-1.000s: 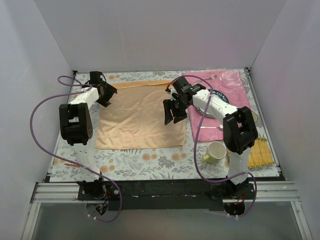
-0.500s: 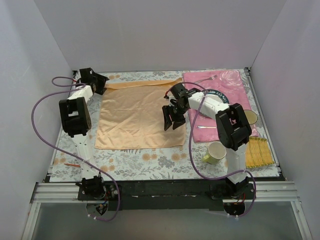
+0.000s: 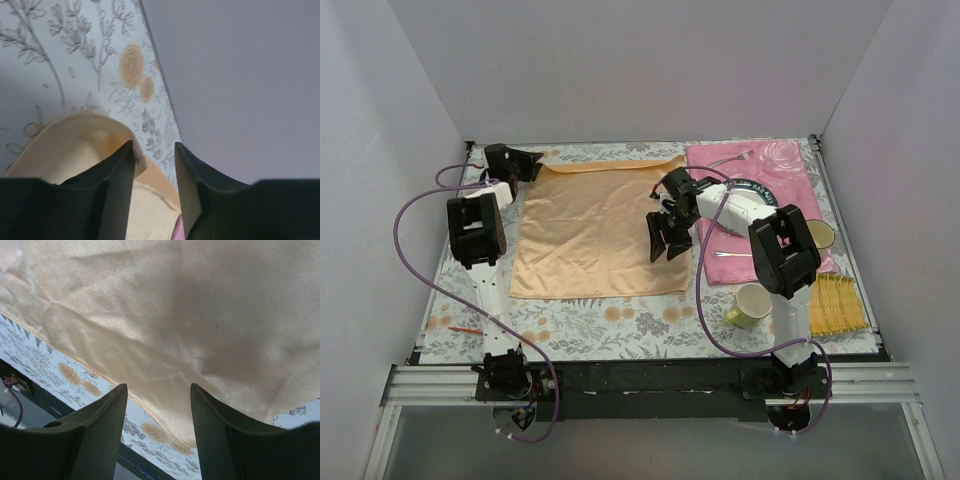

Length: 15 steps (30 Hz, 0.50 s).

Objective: Fold the napkin, place the utensils inside, and roll it up
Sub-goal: Flatten the napkin out

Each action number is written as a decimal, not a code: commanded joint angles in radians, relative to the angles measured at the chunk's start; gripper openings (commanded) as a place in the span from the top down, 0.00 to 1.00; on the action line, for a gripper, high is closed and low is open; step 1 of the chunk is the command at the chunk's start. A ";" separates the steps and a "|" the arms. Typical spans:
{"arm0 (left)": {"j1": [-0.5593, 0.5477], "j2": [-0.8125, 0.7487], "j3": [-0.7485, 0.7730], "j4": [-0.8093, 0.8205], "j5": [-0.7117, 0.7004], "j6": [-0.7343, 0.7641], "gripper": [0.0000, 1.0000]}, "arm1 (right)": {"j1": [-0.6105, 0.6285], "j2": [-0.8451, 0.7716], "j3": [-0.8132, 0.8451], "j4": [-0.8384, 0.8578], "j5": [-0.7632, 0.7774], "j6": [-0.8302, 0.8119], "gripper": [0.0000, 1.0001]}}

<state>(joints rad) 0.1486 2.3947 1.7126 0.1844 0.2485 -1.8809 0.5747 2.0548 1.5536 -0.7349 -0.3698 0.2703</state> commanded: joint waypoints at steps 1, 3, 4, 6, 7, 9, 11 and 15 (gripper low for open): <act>0.011 0.122 0.080 0.361 0.055 -0.179 0.68 | -0.007 0.004 0.011 -0.020 -0.015 0.009 0.39; 0.017 0.197 0.151 0.487 0.052 -0.280 0.68 | -0.006 -0.001 0.029 -0.034 -0.012 0.009 0.39; 0.023 0.260 0.197 0.521 0.048 -0.320 0.65 | -0.007 -0.002 0.036 -0.035 -0.012 0.007 0.39; 0.023 0.293 0.345 0.514 0.057 -0.334 0.48 | -0.009 -0.010 0.043 -0.040 -0.009 0.007 0.39; 0.019 0.297 0.405 0.441 0.064 -0.293 0.43 | -0.007 -0.012 0.045 -0.044 -0.006 0.009 0.39; 0.014 0.255 0.502 0.201 0.090 -0.197 0.39 | -0.015 -0.013 0.049 -0.046 0.011 0.017 0.39; 0.009 0.122 0.435 0.059 0.091 -0.077 0.39 | -0.022 -0.013 0.062 -0.057 0.026 0.018 0.39; -0.003 -0.165 0.059 -0.066 0.054 0.132 0.37 | -0.026 -0.025 0.094 -0.089 0.063 -0.012 0.39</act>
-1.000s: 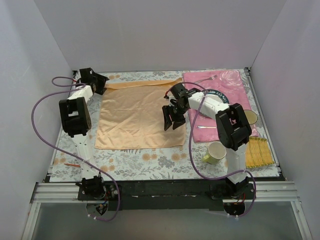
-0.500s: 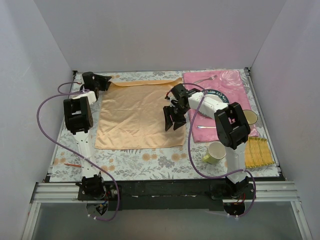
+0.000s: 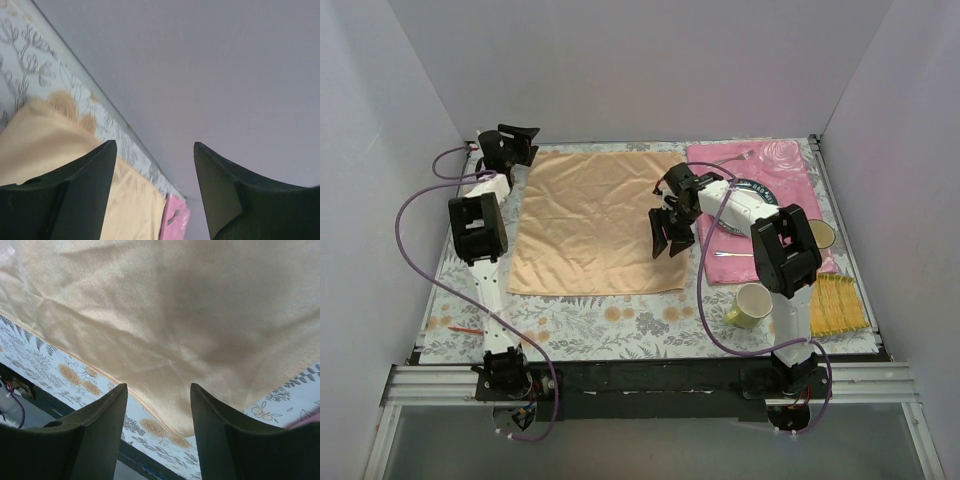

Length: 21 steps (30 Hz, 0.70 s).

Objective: Fold the napkin, place the utensils inside, and roll it up
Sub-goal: Flatten the napkin out

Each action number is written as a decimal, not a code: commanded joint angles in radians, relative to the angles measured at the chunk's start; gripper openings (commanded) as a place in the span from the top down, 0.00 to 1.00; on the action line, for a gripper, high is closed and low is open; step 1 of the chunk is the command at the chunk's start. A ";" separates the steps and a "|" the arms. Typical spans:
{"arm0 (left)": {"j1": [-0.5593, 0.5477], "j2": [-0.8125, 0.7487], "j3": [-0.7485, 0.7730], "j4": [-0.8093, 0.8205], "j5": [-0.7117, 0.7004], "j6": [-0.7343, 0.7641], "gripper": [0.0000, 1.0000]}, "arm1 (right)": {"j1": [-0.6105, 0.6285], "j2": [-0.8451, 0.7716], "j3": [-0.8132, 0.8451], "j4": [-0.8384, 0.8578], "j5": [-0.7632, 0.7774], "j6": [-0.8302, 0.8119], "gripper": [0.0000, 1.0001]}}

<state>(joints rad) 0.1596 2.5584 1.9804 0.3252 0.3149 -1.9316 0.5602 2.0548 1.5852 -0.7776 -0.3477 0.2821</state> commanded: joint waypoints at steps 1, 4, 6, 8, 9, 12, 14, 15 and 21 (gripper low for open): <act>-0.026 -0.383 -0.245 -0.248 -0.022 0.219 0.37 | -0.011 -0.031 0.065 -0.052 0.050 -0.043 0.39; -0.084 -0.536 -0.329 -0.516 -0.141 0.414 0.37 | -0.011 -0.053 0.026 -0.072 0.085 -0.075 0.39; -0.120 -0.622 -0.408 -0.623 -0.186 0.470 0.38 | -0.011 -0.088 -0.011 -0.068 0.110 -0.083 0.39; -0.197 -0.748 -0.550 -0.652 -0.218 0.480 0.40 | -0.014 -0.143 -0.092 -0.057 0.107 -0.074 0.39; -0.228 -0.777 -0.580 -0.682 -0.241 0.490 0.40 | -0.017 -0.166 -0.132 -0.033 0.101 -0.064 0.39; -0.353 -0.823 -0.656 -0.790 -0.252 0.497 0.42 | -0.048 -0.254 -0.284 0.029 0.011 -0.024 0.36; -0.442 -0.858 -0.705 -0.839 -0.289 0.491 0.42 | -0.060 -0.297 -0.338 0.081 -0.013 -0.024 0.29; -0.466 -0.877 -0.722 -0.842 -0.290 0.487 0.42 | -0.062 -0.303 -0.368 0.093 -0.022 -0.030 0.27; -0.574 -0.940 -0.741 -0.913 -0.267 0.431 0.42 | -0.078 -0.297 -0.452 0.236 -0.138 -0.021 0.26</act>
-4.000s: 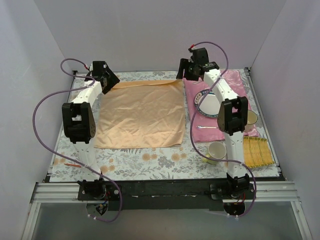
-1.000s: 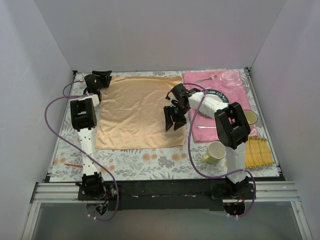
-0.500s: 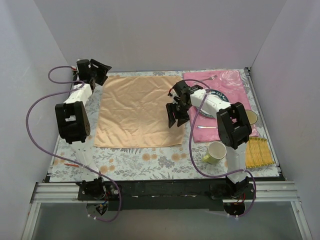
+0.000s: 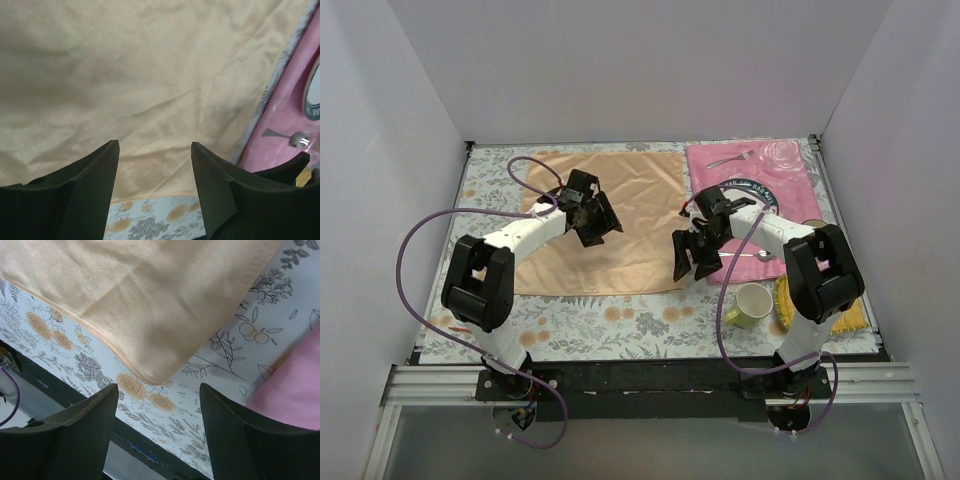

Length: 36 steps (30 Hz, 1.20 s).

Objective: Fold the napkin, place the utensils inside, and roll it up
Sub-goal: Flatten the napkin out

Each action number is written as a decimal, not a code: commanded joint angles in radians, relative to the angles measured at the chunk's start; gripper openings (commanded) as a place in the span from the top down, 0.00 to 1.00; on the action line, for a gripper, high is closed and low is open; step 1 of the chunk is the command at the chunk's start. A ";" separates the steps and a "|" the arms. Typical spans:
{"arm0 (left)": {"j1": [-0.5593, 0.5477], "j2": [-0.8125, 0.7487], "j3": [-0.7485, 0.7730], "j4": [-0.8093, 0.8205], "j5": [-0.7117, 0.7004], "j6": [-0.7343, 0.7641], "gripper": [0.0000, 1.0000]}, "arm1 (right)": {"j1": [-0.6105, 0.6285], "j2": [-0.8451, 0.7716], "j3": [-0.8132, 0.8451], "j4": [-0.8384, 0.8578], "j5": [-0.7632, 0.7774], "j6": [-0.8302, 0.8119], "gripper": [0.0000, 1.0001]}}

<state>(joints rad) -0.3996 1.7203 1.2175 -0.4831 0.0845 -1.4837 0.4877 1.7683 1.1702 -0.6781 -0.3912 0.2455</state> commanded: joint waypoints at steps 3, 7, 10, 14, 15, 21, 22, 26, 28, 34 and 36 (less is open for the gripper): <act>-0.048 -0.125 0.042 -0.143 -0.019 -0.018 0.40 | -0.008 0.000 -0.055 0.193 -0.097 0.032 0.28; -0.079 -0.154 0.071 -0.172 0.001 -0.016 0.35 | -0.006 0.022 -0.063 0.244 -0.104 0.047 0.32; -0.085 -0.163 0.077 -0.201 -0.006 -0.015 0.34 | 0.009 0.028 -0.035 0.250 -0.126 0.044 0.36; -0.087 -0.188 0.074 -0.221 -0.028 -0.009 0.34 | 0.057 -0.015 0.122 0.207 -0.170 0.037 0.36; -0.087 -0.191 0.073 -0.224 -0.032 -0.009 0.34 | 0.055 -0.027 0.135 0.219 -0.220 0.047 0.35; -0.091 -0.177 0.059 -0.212 0.018 -0.017 0.34 | 0.005 -0.035 0.163 0.146 -0.127 0.036 0.29; -0.102 -0.163 0.063 -0.210 0.029 -0.006 0.34 | -0.015 -0.024 0.158 0.105 -0.101 0.014 0.28; -0.156 -0.084 0.117 -0.210 0.084 0.032 0.33 | -0.075 -0.059 0.094 0.015 0.008 -0.020 0.25; -0.197 -0.022 0.152 -0.203 0.129 0.048 0.32 | -0.112 -0.076 0.062 0.018 -0.006 -0.005 0.25; -0.245 0.102 0.207 -0.184 0.118 0.014 0.40 | -0.130 -0.089 0.095 -0.026 -0.005 -0.020 0.26; -0.248 0.127 0.231 -0.210 0.103 0.004 0.47 | -0.135 -0.107 0.092 -0.034 0.006 -0.029 0.26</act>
<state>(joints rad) -0.6521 1.8240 1.3846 -0.6632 0.1913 -1.4662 0.3542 1.7283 1.2297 -0.6617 -0.3985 0.2481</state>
